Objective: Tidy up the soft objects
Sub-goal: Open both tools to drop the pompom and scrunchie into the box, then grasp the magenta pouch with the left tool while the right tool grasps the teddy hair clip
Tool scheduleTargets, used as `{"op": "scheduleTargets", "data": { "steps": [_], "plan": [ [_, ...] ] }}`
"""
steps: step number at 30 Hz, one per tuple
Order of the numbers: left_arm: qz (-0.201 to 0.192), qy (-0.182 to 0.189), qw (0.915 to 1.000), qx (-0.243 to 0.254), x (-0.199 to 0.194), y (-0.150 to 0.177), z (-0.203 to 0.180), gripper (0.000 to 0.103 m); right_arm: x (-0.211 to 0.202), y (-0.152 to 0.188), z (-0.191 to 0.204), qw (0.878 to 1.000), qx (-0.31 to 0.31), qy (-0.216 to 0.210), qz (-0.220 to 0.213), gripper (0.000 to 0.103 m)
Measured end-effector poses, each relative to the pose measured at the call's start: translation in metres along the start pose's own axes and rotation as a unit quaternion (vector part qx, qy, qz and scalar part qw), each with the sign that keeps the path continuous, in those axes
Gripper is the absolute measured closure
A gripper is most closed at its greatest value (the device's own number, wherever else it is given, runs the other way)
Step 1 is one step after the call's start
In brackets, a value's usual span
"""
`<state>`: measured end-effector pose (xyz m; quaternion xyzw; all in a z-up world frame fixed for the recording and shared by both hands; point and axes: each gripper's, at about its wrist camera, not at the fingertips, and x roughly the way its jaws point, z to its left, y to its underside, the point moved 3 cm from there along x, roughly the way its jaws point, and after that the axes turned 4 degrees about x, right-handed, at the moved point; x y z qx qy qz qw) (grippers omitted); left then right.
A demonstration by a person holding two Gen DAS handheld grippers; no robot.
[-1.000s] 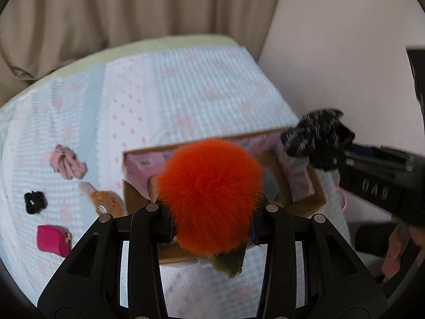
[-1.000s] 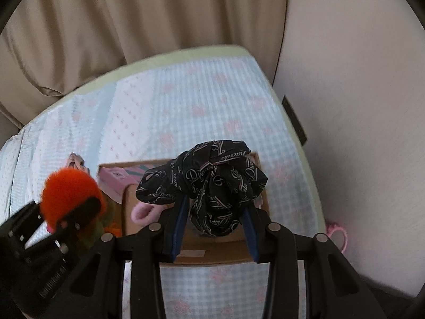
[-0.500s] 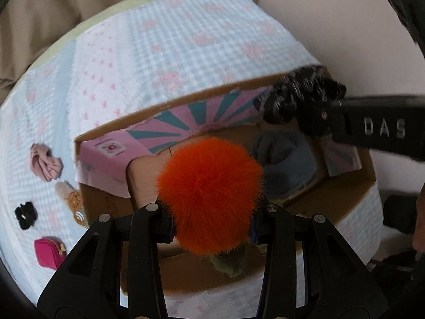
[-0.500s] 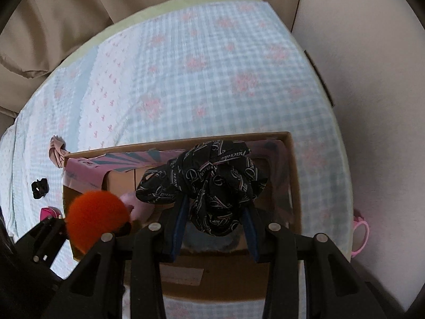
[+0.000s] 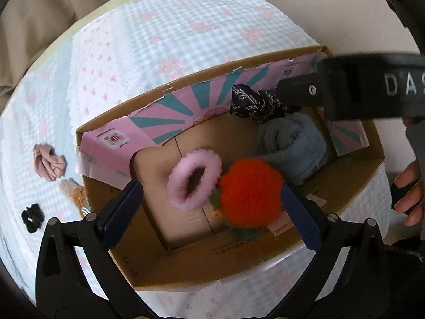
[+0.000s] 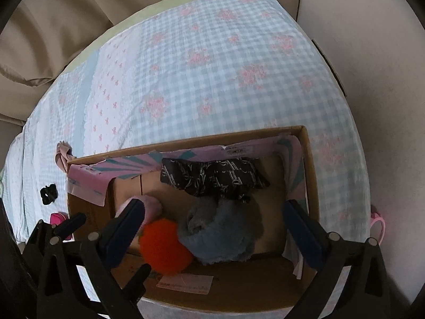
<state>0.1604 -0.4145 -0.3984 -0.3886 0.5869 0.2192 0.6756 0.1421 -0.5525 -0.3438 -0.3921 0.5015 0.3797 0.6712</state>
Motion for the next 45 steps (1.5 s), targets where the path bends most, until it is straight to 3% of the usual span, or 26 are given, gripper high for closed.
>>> {"op": "scheduleTargets", "data": {
  "steps": [11,21,28,32,35,39,45],
  "plan": [
    [-0.033,0.014,0.999,-0.026,-0.039,0.0,0.008,0.0,-0.044,0.008,0.012,0.999,-0.012,-0.002,-0.035,0.0],
    [-0.12,0.0,0.9903,-0.07,-0.147,0.014,0.037,0.0,-0.163,0.035,0.058,0.99,-0.049,-0.005,-0.131,0.0],
    [-0.19,-0.049,0.974,-0.113,-0.243,0.06,0.064,0.0,-0.244,0.074,0.093,0.976,-0.056,-0.013,-0.208,0.0],
    [-0.229,-0.081,0.9589,-0.147,-0.294,0.094,0.086,0.0,-0.278,0.096,0.11,0.964,-0.061,-0.014,-0.257,0.0],
    [-0.249,-0.102,0.948,-0.171,-0.321,0.115,0.102,0.0,-0.29,0.104,0.125,0.96,-0.075,-0.014,-0.268,0.0],
    [-0.262,-0.121,0.9373,-0.195,-0.341,0.138,0.121,0.0,-0.296,0.108,0.146,0.958,-0.096,-0.026,-0.27,0.0],
    [-0.26,-0.141,0.9284,-0.224,-0.346,0.167,0.148,0.0,-0.287,0.108,0.184,0.951,-0.148,-0.032,-0.269,0.0]
  ]
}}
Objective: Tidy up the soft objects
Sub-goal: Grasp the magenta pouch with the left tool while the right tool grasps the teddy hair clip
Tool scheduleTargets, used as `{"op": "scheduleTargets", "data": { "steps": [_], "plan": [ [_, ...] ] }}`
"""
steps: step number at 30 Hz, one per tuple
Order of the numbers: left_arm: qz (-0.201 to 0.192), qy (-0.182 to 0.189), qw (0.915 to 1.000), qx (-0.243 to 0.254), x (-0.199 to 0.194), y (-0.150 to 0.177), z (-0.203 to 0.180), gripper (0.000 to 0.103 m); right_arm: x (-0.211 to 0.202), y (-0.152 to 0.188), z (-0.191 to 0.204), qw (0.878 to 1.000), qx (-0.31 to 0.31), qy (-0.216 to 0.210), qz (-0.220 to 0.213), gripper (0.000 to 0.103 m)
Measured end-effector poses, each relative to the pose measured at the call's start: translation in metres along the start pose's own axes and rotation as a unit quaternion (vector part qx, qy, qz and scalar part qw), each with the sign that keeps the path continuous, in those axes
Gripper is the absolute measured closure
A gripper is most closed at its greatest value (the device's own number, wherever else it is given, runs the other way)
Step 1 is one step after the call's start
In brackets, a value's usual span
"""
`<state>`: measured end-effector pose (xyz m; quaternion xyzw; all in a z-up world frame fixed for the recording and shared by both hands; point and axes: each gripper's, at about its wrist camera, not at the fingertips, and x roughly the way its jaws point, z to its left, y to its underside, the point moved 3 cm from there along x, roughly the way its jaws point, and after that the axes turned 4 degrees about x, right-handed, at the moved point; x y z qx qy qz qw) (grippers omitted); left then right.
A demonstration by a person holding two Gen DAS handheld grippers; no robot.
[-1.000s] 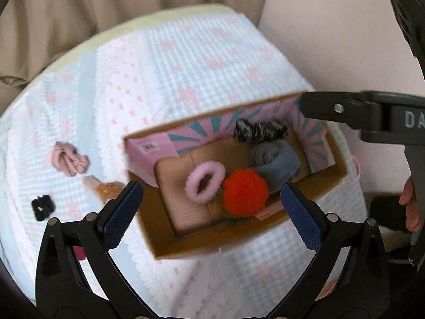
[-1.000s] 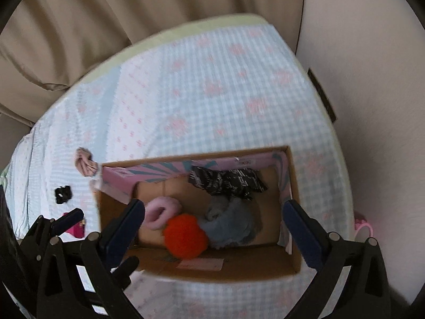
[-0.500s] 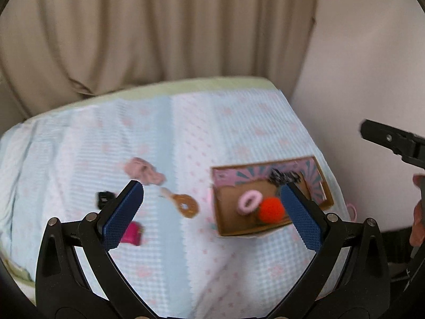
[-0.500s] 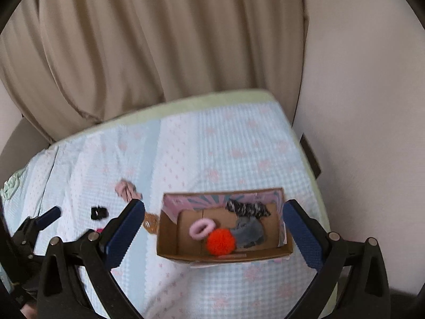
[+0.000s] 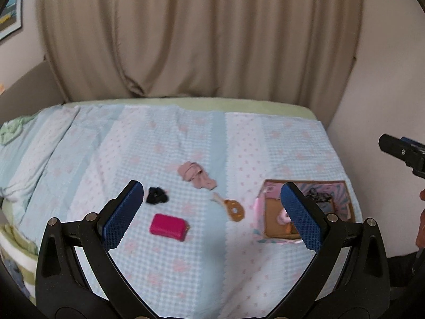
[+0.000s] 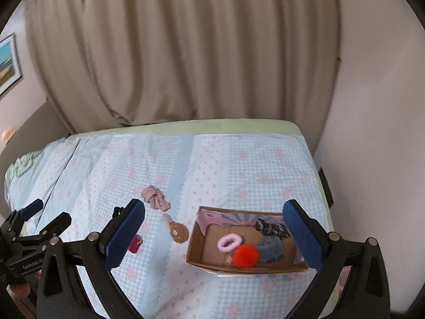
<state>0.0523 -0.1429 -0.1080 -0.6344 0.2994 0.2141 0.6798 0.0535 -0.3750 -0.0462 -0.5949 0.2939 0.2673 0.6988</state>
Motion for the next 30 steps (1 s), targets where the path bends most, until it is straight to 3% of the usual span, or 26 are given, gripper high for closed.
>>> {"op": "scheduleTargets", "data": {
  "steps": [10,16,22,30],
  "plan": [
    [0.055,-0.031,0.9964,-0.057,0.046,0.033,0.068,0.0,0.081,0.009,0.059,0.996,-0.058,-0.053,0.052,0.0],
    [0.099,-0.042,0.9881,-0.11,0.092,0.059,0.105,0.0,0.148,0.028,0.095,0.987,-0.094,-0.087,0.099,0.0],
    [0.145,-0.052,0.9727,-0.173,0.153,0.09,0.128,0.0,0.219,0.051,0.121,0.975,-0.137,-0.101,0.146,0.0],
    [0.218,-0.052,0.9394,-0.26,0.235,0.14,0.138,0.0,0.308,0.094,0.127,0.956,-0.162,-0.097,0.225,0.002]
  ]
}}
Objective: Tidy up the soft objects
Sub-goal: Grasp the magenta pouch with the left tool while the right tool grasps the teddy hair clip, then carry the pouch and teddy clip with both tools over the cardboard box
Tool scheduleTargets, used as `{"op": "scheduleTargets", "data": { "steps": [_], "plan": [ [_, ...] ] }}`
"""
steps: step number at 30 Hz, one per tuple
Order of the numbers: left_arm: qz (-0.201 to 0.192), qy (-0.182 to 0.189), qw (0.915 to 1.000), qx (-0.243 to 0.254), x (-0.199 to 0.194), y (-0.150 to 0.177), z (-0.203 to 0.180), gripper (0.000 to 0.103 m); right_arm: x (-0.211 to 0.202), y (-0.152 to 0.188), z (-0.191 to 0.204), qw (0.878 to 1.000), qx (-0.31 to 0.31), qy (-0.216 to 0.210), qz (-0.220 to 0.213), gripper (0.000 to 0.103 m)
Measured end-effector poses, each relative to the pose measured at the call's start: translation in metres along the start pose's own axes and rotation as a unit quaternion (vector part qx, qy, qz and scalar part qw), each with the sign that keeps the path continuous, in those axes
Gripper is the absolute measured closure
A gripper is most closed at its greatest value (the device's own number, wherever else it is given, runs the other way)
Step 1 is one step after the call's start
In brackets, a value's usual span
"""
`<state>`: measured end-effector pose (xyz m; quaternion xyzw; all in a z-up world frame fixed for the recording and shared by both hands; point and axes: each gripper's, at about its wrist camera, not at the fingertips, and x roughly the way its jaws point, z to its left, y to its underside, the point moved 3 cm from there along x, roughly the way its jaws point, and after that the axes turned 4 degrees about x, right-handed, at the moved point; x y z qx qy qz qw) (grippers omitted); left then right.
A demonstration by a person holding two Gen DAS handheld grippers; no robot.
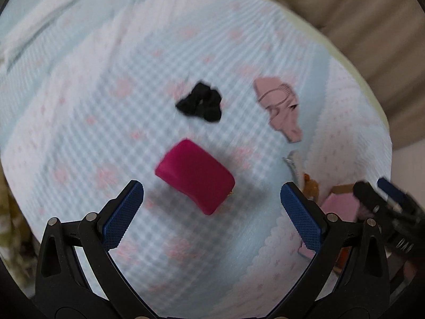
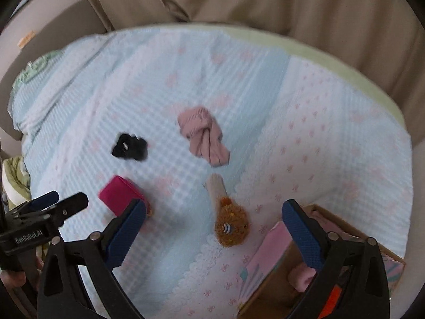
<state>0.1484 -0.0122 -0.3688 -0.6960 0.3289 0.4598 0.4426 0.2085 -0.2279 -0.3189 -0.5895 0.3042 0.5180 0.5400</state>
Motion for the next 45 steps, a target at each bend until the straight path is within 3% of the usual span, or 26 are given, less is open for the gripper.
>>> {"op": "scheduleTargets", "data": {
  "steps": [5,9,16,19,21,22,26,29,38,45],
  "plan": [
    [0.053,-0.01,0.9973,-0.051,0.058,-0.002,0.006,0.0,0.056,0.007,-0.005,0.998,-0.013,0.002,0.065,0.008],
    [0.074,-0.021,0.9933,-0.086,0.089,-0.004,0.013,0.0,0.09,0.015,0.0,0.994,-0.04,0.002,0.105,0.016],
    [0.098,-0.074,0.9864,-0.11,0.128,-0.007,0.025,0.0,0.135,0.028,-0.003,0.984,-0.063,0.032,0.165,0.017],
    [0.11,-0.084,0.9837,-0.114,0.139,-0.005,0.027,0.007,0.149,0.033,-0.004,0.98,-0.065,0.04,0.184,0.018],
    [0.124,-0.084,0.981,-0.123,0.147,0.0,0.028,0.008,0.154,0.037,-0.004,0.979,-0.064,0.034,0.193,0.029],
    [0.128,-0.086,0.98,-0.126,0.15,0.002,0.028,0.016,0.156,0.038,-0.005,0.978,-0.064,0.032,0.196,0.032],
    [0.138,-0.083,0.9776,-0.135,0.167,0.008,0.028,0.028,0.162,0.039,-0.006,0.977,-0.063,0.031,0.2,0.048],
    [0.129,-0.087,0.9807,-0.119,0.167,0.008,0.023,0.038,0.161,0.04,-0.01,0.977,-0.065,0.043,0.196,0.058],
    [0.112,-0.073,0.9874,-0.084,0.149,0.011,0.009,0.06,0.146,0.038,-0.015,0.982,-0.063,0.037,0.176,0.064],
    [0.09,-0.06,0.9922,-0.063,0.123,0.004,0.006,0.064,0.12,0.034,-0.02,0.986,-0.039,0.027,0.157,0.065]
  ]
}}
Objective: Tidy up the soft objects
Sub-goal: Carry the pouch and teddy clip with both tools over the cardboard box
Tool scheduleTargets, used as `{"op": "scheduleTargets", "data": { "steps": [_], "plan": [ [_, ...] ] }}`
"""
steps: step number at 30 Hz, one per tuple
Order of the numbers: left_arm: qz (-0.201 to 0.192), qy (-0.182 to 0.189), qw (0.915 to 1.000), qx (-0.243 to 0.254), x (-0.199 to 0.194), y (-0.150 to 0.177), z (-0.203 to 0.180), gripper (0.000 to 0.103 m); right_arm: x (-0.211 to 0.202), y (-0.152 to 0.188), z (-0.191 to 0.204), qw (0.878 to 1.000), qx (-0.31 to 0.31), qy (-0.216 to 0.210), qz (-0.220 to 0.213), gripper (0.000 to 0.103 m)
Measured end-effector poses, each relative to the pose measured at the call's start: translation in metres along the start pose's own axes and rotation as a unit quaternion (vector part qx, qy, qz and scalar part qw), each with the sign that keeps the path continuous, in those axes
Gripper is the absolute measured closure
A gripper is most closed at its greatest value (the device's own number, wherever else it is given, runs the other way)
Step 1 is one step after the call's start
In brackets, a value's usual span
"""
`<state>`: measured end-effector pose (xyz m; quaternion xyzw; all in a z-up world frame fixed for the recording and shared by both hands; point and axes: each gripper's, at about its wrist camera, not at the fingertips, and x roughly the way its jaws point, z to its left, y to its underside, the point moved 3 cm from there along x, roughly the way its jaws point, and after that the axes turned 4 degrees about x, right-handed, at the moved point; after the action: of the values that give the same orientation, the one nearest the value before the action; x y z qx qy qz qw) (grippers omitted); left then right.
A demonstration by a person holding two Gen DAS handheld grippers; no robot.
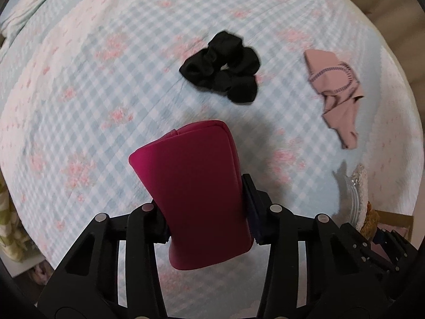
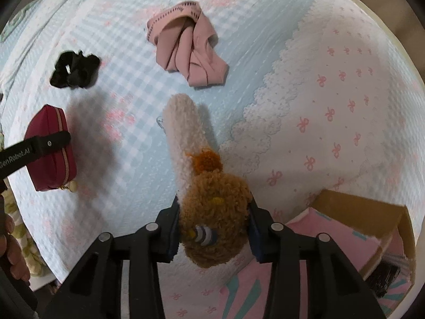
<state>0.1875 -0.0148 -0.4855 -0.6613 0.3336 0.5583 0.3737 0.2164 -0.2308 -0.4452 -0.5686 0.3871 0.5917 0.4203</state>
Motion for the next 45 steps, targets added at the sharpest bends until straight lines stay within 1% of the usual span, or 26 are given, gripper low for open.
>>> {"op": "scheduleTargets", "data": {
  "steps": [3,6,9,13,15,16,19,24,27,29,30,33,36,41,45],
  "plan": [
    [-0.013,0.011,0.9998,0.008,-0.017,0.0,-0.002,0.064,-0.018,-0.002,0.0,1.0,0.011,-0.009,-0.013,0.065],
    [-0.033,0.02,0.9991,0.02,-0.044,-0.002,-0.009,0.064,-0.039,-0.001,-0.002,0.999,0.026,-0.018,-0.031,0.065],
    [-0.056,0.03,0.9971,0.042,-0.073,-0.001,-0.011,0.064,-0.069,0.002,-0.002,0.997,0.04,-0.024,-0.054,0.065],
    [-0.09,0.046,0.9927,0.066,-0.117,0.0,-0.009,0.064,-0.121,0.016,0.001,0.993,0.064,-0.03,-0.093,0.065],
    [-0.108,0.053,0.9897,0.077,-0.141,-0.001,-0.008,0.064,-0.15,0.025,0.002,0.99,0.077,-0.035,-0.113,0.065],
    [-0.117,0.057,0.9881,0.083,-0.155,0.0,-0.01,0.064,-0.156,0.025,0.01,0.988,0.083,-0.036,-0.123,0.065],
    [-0.141,0.069,0.9822,0.103,-0.195,0.007,-0.018,0.064,-0.195,0.039,0.012,0.983,0.098,-0.039,-0.152,0.065],
    [-0.176,0.085,0.9705,0.14,-0.252,0.02,-0.037,0.064,-0.247,0.069,0.002,0.972,0.129,-0.049,-0.19,0.065],
    [-0.188,0.102,0.963,0.164,-0.281,0.033,-0.056,0.064,-0.278,0.093,-0.015,0.964,0.155,-0.046,-0.21,0.065],
    [-0.191,0.113,0.958,0.182,-0.291,0.042,-0.072,0.064,-0.29,0.109,-0.026,0.96,0.169,-0.041,-0.219,0.065],
    [-0.192,0.122,0.9539,0.196,-0.298,0.049,-0.085,0.064,-0.296,0.118,-0.035,0.957,0.179,-0.036,-0.224,0.065],
    [-0.191,0.141,0.9446,0.226,-0.306,0.07,-0.117,0.064,-0.307,0.141,-0.058,0.951,0.206,-0.024,-0.23,0.065],
    [-0.181,0.16,0.9354,0.258,-0.307,0.093,-0.15,0.064,-0.311,0.166,-0.084,0.943,0.238,-0.013,-0.231,0.065],
    [-0.151,0.186,0.9188,0.314,-0.295,0.136,-0.21,0.064,-0.305,0.203,-0.132,0.931,0.292,0.005,-0.217,0.065],
    [-0.121,0.187,0.9089,0.353,-0.271,0.162,-0.249,0.064,-0.29,0.22,-0.163,0.926,0.323,0.013,-0.196,0.065]
  ]
}}
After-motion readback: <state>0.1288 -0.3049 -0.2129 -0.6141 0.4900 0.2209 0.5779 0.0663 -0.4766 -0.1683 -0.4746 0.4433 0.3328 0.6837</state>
